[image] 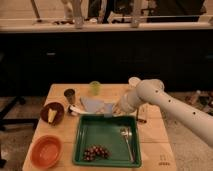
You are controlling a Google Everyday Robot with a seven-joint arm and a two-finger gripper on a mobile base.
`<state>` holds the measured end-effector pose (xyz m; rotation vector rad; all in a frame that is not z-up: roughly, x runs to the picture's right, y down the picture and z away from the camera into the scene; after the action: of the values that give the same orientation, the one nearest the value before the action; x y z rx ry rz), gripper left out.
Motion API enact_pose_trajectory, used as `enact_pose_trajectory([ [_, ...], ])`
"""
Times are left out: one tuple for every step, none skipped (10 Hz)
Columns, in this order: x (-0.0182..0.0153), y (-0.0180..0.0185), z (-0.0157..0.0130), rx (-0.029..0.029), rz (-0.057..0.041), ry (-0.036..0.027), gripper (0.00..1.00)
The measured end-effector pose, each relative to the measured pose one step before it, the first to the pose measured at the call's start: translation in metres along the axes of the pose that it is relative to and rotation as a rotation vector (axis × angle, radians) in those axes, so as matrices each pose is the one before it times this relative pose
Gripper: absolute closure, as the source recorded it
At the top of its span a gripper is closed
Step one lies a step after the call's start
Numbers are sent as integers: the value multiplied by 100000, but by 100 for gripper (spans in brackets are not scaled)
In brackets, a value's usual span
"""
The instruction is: Place sponge in tray
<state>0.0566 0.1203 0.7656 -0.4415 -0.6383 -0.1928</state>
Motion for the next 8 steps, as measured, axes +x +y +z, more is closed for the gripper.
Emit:
enact_pose_trajectory([
  [51, 61, 14, -158, 14, 93, 100],
  [105, 41, -122, 187, 244, 94, 100],
  [65, 35, 14, -31, 92, 41, 100],
  [-164, -113, 107, -130, -335, -117, 100],
  [2, -7, -4, 22, 2, 3, 100],
  [11, 10, 2, -9, 20, 1, 100],
  [-14, -48, 40, 132, -52, 14, 100],
  [-50, 47, 133, 380, -340, 311, 100],
])
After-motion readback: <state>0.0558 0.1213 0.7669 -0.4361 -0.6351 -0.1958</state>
